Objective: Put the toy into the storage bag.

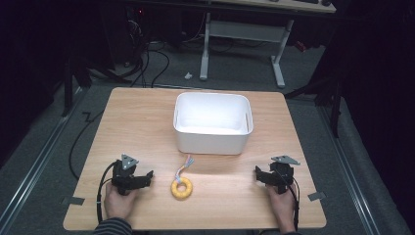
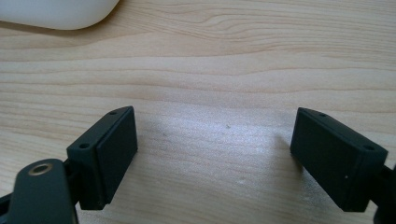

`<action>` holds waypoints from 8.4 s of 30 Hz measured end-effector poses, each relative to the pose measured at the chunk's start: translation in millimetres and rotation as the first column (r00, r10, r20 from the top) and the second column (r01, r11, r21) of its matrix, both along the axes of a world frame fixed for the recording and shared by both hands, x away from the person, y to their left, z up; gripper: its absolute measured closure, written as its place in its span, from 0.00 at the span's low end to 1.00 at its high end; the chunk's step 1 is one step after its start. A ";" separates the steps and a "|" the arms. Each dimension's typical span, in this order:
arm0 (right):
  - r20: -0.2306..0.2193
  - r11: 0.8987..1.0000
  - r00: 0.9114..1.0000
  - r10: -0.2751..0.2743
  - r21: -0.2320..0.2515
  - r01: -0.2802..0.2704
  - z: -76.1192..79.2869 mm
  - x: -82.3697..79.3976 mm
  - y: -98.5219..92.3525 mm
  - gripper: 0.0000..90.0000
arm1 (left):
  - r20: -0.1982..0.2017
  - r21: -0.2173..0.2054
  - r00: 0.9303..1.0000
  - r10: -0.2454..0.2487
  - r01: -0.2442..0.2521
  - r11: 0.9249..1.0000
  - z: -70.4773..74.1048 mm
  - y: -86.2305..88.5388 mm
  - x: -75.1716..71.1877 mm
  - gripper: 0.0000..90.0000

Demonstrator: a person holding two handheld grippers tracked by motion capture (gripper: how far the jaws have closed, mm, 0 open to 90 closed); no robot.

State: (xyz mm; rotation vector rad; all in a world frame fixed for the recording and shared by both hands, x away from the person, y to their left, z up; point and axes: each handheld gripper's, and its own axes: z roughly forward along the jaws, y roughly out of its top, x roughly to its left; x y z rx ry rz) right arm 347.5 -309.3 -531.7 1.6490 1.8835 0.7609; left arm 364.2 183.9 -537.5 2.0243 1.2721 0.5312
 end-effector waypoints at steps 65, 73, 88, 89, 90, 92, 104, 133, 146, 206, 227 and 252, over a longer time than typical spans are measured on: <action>0.004 1.000 1.000 0.024 0.000 -0.024 0.1 -1.6 1.3 0.17 | -0.114 -0.028 0.992 -0.062 0.059 0.998 30.8 -4.8 -17.5 0.17; 0.003 1.000 1.000 0.023 0.001 -0.023 0.1 -1.6 1.3 0.17 | -0.147 -0.025 0.985 -0.092 0.090 0.996 43.3 -14.9 -24.1 0.19; 0.003 1.000 1.000 0.025 -0.001 -0.025 0.1 -1.7 1.1 0.17 | -0.143 -0.026 0.975 -0.171 0.169 0.985 62.5 -48.3 -34.2 0.20; 0.003 1.000 1.000 0.025 -0.001 -0.025 0.1 -1.7 1.1 0.17 | -0.143 -0.026 0.975 -0.171 0.169 0.985 62.5 -48.3 -34.2 0.20; 0.003 1.000 1.000 0.025 -0.001 -0.025 0.1 -1.7 1.1 0.17 | -0.148 -0.012 0.973 -0.179 0.180 0.984 62.1 -53.5 -34.0 0.20; 0.004 1.000 1.000 0.026 -0.001 -0.026 0.0 -1.6 1.1 0.17 | -0.141 0.009 0.974 -0.178 0.181 0.983 60.3 -60.9 -33.5 0.22; 0.004 1.000 1.000 0.025 -0.001 -0.025 0.0 -1.6 1.1 0.18 | -0.174 0.038 0.960 -0.221 0.231 0.972 53.4 -83.7 -27.6 0.30; 0.002 1.000 1.000 0.027 -0.001 -0.027 0.1 -2.2 1.6 0.18 | -0.264 0.159 0.932 -0.247 0.294 0.942 34.6 -118.0 -16.9 0.61; 0.003 1.000 1.000 0.030 0.001 -0.030 0.1 -2.3 1.7 0.17 | -0.282 0.142 0.926 -0.249 0.297 0.944 34.2 -119.8 -17.6 0.72; 0.002 0.999 0.999 0.032 -0.001 -0.032 0.2 -2.7 2.2 0.17 | -0.107 0.016 0.988 -0.114 0.116 0.993 116.1 -38.7 -27.7 0.74; 0.004 0.999 0.999 0.035 -0.001 -0.035 0.0 -2.7 2.1 0.17 | -0.053 -0.032 0.993 -0.105 0.104 0.994 161.7 -29.6 -3.3 0.74; 0.004 0.999 0.999 0.038 -0.001 -0.038 0.1 -3.1 2.3 0.18 | -0.050 0.023 0.983 -0.174 0.176 0.984 197.8 -66.2 34.5 0.74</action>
